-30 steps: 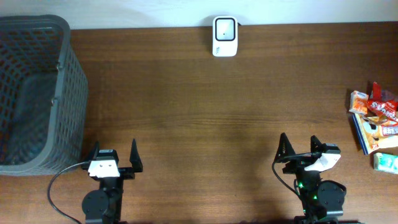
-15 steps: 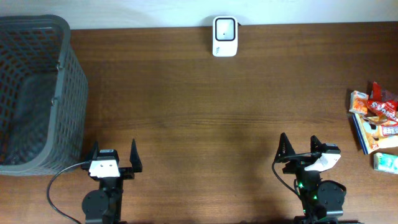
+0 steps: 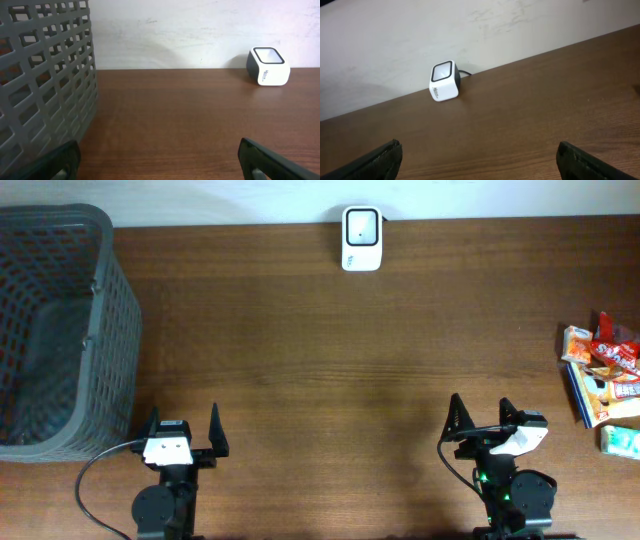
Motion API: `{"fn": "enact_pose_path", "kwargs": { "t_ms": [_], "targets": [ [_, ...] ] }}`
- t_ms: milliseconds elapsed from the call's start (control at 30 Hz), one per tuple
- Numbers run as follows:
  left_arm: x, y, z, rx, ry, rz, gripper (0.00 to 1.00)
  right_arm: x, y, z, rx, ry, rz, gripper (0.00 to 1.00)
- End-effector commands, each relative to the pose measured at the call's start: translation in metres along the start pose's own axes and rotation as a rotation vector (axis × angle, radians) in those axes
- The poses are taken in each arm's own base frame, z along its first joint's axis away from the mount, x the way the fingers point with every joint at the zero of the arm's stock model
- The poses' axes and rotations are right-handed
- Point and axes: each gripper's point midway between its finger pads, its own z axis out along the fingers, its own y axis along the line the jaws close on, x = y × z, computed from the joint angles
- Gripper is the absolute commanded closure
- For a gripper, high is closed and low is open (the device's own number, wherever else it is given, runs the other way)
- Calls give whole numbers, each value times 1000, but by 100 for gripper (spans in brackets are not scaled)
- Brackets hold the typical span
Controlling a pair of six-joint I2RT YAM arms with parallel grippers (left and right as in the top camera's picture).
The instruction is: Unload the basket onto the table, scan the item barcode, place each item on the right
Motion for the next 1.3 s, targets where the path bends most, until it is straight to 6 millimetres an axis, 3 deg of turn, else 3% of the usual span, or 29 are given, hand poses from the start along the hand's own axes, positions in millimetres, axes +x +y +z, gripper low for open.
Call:
{"fn": "enact_pose_path", "kwargs": {
  "t_ms": [0,800,1000,1267],
  "targets": [
    [1,3,0,-13,1,19,1,3,0,0,1,4,-10,2],
    [1,3,0,-13,1,19,1,2,-2,0,9,1,-10,1],
    [1,3,0,-12,1,19,1,2,-2,0,11,2,-161,2],
    [1,3,0,-12,1,19,1,3,-2,0,8,4,-183,2]
  ]
}}
